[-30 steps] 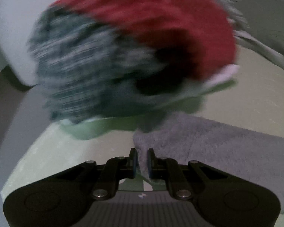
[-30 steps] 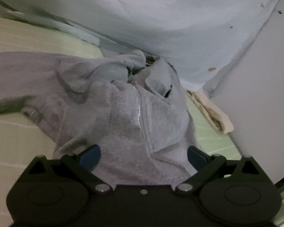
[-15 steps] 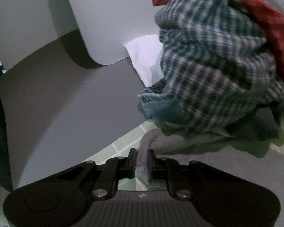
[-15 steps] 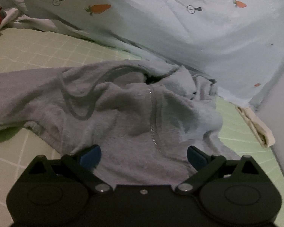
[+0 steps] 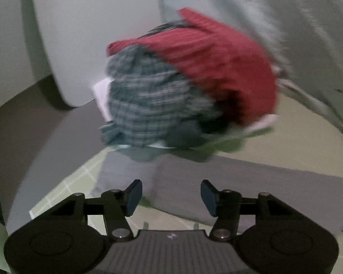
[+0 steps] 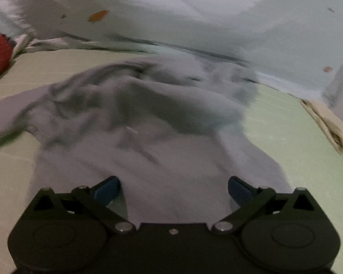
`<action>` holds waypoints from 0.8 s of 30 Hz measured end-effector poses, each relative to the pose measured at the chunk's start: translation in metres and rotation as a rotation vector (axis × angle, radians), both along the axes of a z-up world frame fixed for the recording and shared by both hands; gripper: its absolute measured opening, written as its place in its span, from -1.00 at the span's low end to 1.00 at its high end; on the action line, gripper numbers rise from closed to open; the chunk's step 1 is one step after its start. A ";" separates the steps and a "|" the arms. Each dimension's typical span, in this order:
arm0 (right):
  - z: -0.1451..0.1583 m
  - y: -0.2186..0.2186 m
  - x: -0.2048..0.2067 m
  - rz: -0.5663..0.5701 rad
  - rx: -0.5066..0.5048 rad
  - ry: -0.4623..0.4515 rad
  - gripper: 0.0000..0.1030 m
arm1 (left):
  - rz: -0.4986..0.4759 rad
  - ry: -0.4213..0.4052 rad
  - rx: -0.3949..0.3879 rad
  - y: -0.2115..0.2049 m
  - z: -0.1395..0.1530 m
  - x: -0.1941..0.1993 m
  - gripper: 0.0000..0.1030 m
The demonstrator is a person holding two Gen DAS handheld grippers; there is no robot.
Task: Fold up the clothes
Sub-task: 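Release the sleeve with the left gripper beside the hoodie body, then grasp the hoodie hem with the right gripper while the left gripper grasps the hem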
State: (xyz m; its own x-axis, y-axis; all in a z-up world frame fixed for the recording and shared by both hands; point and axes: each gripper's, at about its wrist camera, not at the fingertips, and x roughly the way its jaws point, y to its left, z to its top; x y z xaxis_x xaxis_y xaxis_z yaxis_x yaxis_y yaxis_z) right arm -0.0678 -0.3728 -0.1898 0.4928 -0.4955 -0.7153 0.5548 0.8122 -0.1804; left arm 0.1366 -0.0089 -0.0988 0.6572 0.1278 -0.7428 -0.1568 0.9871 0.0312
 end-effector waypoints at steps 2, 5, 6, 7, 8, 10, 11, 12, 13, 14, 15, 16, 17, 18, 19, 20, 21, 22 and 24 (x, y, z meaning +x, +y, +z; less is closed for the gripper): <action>-0.001 -0.018 -0.029 0.002 0.048 -0.039 1.00 | -0.064 -0.001 -0.012 -0.025 0.006 -0.020 0.21; 0.001 -0.039 -0.064 -0.003 0.127 -0.094 1.00 | -0.183 0.025 -0.045 -0.067 0.007 -0.054 0.32; 0.003 -0.044 -0.072 -0.008 0.143 -0.100 1.00 | -0.214 0.045 -0.068 -0.080 0.005 -0.067 0.32; 0.005 -0.050 -0.079 -0.005 0.156 -0.108 1.00 | -0.243 0.068 -0.094 -0.093 0.003 -0.079 0.32; 0.008 -0.053 -0.084 0.006 0.164 -0.117 1.00 | -0.278 0.099 -0.130 -0.108 0.000 -0.093 0.32; 0.014 -0.060 -0.095 0.028 0.181 -0.136 1.00 | -0.356 0.152 -0.182 -0.136 -0.005 -0.122 0.32; 0.017 -0.063 -0.099 0.038 0.184 -0.141 1.00 | -0.394 0.173 -0.194 -0.149 -0.008 -0.136 0.32; 0.021 -0.067 -0.103 0.045 0.173 -0.137 1.00 | -0.429 0.186 -0.190 -0.162 -0.010 -0.149 0.32; 0.025 -0.072 -0.108 0.053 0.161 -0.136 1.00 | -0.458 0.193 -0.175 -0.174 -0.011 -0.160 0.32; 0.029 -0.077 -0.113 0.060 0.153 -0.139 1.00 | -0.481 0.198 -0.164 -0.184 -0.012 -0.171 0.34; 0.029 -0.085 -0.117 0.060 0.145 -0.138 1.00 | -0.493 0.204 -0.164 -0.192 -0.014 -0.178 0.38; 0.030 -0.093 -0.120 0.061 0.137 -0.138 1.00 | -0.503 0.212 -0.168 -0.198 -0.016 -0.184 0.41; 0.029 -0.101 -0.124 0.058 0.132 -0.133 1.00 | -0.506 0.221 -0.180 -0.204 -0.018 -0.191 0.41; 0.025 -0.109 -0.127 0.049 0.135 -0.117 1.00 | -0.505 0.232 -0.194 -0.210 -0.021 -0.196 0.41; 0.021 -0.118 -0.130 0.040 0.137 -0.101 1.00 | -0.499 0.244 -0.203 -0.215 -0.026 -0.201 0.41; 0.017 -0.127 -0.134 0.031 0.141 -0.086 1.00 | -0.491 0.256 -0.210 -0.219 -0.031 -0.205 0.41; 0.013 -0.134 -0.138 0.023 0.149 -0.077 1.00 | -0.484 0.267 -0.215 -0.224 -0.036 -0.209 0.41; 0.009 -0.141 -0.143 0.017 0.154 -0.069 0.99 | -0.478 0.277 -0.220 -0.229 -0.040 -0.211 0.41; 0.001 -0.149 -0.148 0.019 0.159 -0.064 0.98 | -0.472 0.295 -0.237 -0.237 -0.049 -0.217 0.41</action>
State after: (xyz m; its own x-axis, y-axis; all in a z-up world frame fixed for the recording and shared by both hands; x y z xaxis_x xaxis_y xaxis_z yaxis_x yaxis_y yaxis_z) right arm -0.2162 -0.5220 -0.1884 0.5476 -0.3689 -0.7510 0.5456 0.8379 -0.0138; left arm -0.0799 -0.2463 -0.1476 0.3649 -0.3185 -0.8749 0.2818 0.9334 -0.2223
